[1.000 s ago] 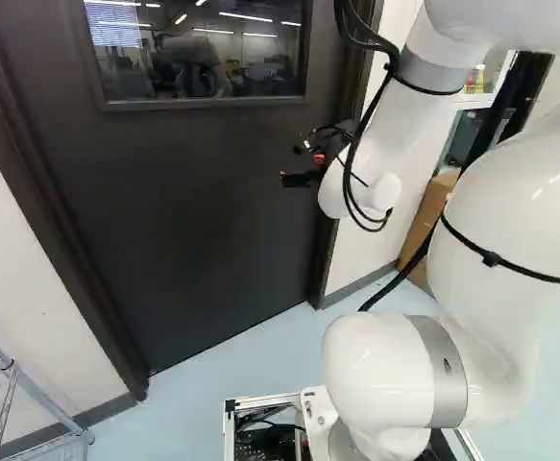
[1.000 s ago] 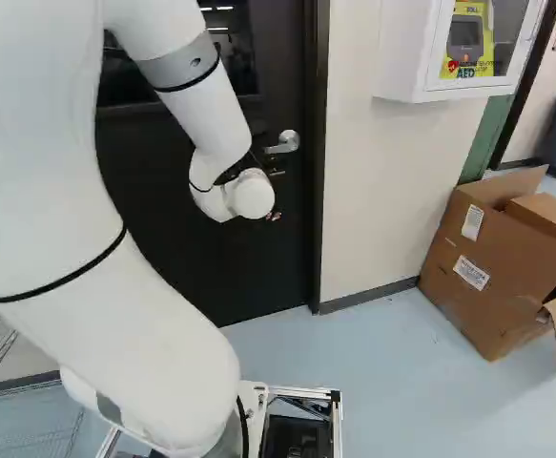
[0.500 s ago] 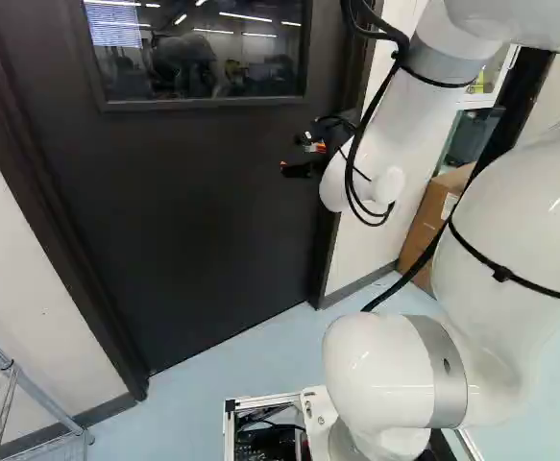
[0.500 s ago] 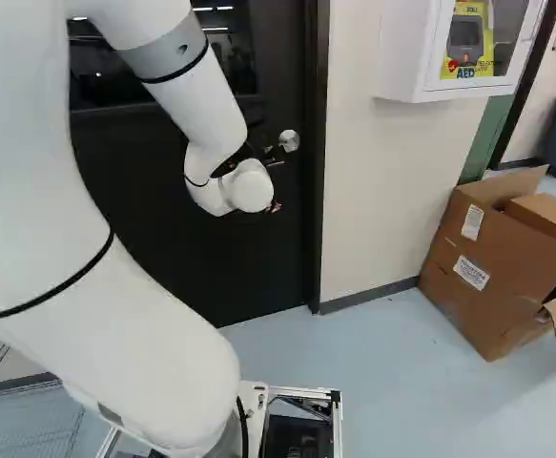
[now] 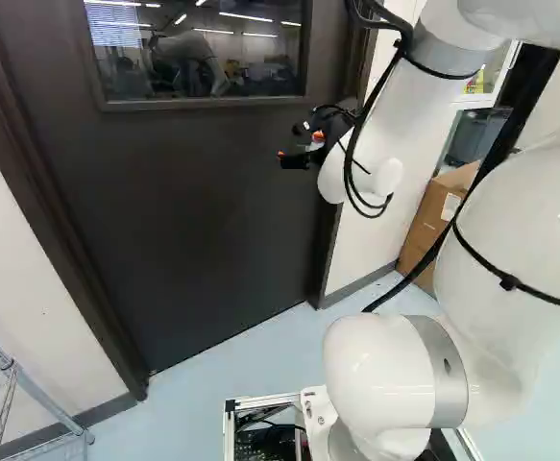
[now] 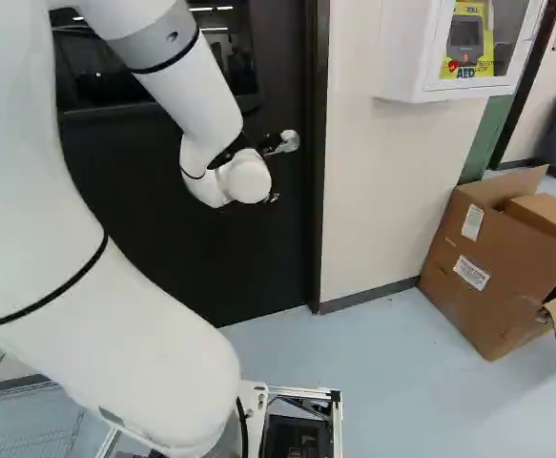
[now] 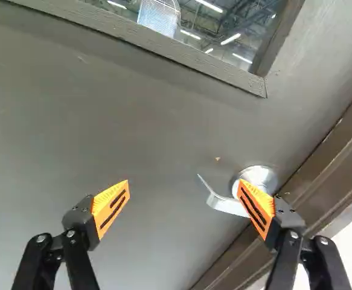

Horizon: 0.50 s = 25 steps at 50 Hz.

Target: Open the door and move inside

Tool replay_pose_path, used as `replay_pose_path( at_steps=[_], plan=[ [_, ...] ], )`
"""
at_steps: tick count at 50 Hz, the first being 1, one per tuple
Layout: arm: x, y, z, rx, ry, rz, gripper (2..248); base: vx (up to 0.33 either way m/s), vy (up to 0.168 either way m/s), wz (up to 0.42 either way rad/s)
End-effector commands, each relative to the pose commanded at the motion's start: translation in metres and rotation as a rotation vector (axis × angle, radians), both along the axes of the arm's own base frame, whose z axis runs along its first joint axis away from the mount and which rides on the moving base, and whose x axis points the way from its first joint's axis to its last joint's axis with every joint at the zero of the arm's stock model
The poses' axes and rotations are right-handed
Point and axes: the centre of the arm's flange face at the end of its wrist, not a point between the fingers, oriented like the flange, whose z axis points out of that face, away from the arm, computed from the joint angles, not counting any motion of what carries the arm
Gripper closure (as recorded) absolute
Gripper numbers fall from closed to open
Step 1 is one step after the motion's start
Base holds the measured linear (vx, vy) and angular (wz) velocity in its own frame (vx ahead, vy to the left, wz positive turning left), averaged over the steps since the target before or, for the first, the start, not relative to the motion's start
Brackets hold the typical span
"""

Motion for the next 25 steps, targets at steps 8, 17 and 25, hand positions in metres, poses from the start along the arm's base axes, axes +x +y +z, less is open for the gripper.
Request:
replay_pose_path(
  at_steps=[8, 17, 25],
  plan=[
    [0.008, 0.0, 0.001, 0.0, 0.0, 0.004, 3, 0.0, 0.0, 0.0],
    [0.017, 0.001, 0.001, 0.0, 0.0, 0.009, 3, 0.0, 0.0, 0.0],
    [0.026, 0.001, 0.001, 0.0, 0.0, 0.013, 3, 0.0, 0.0, 0.0]
  ],
)
